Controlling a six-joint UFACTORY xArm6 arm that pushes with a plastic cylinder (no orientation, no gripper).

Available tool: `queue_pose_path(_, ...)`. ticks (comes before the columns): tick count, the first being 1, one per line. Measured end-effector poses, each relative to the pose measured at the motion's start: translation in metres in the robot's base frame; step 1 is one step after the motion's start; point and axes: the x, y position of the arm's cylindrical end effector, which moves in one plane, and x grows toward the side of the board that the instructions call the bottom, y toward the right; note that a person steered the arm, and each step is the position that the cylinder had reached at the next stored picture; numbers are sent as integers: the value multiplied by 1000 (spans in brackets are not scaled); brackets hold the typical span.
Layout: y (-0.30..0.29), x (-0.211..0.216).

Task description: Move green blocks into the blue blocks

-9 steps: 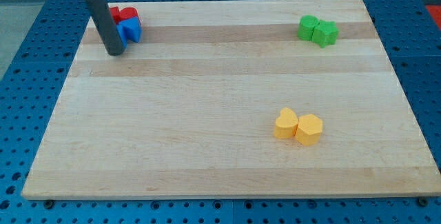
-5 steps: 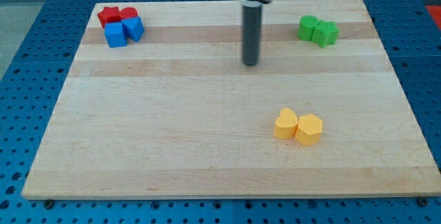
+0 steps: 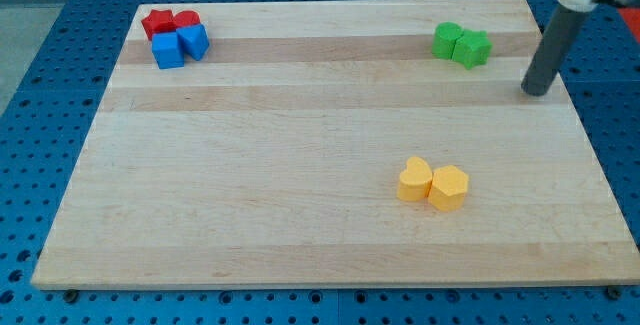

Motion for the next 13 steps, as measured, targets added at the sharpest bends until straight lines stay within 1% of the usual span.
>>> queue_pose_path(1,-11,-29)
queue_pose_path(2,-28,-37)
queue_pose_path(4,-53,-37)
queue_pose_path(5,-12,-46)
queue_pose_path(7,-107,-85)
queue_pose_path(8,-160,-88)
queue_pose_path(9,-186,-94)
queue_pose_path(10,-191,-98)
queue_pose_path(11,-290,-100)
queue_pose_path(12,-351,-100)
queue_pose_path(13,-344,-103)
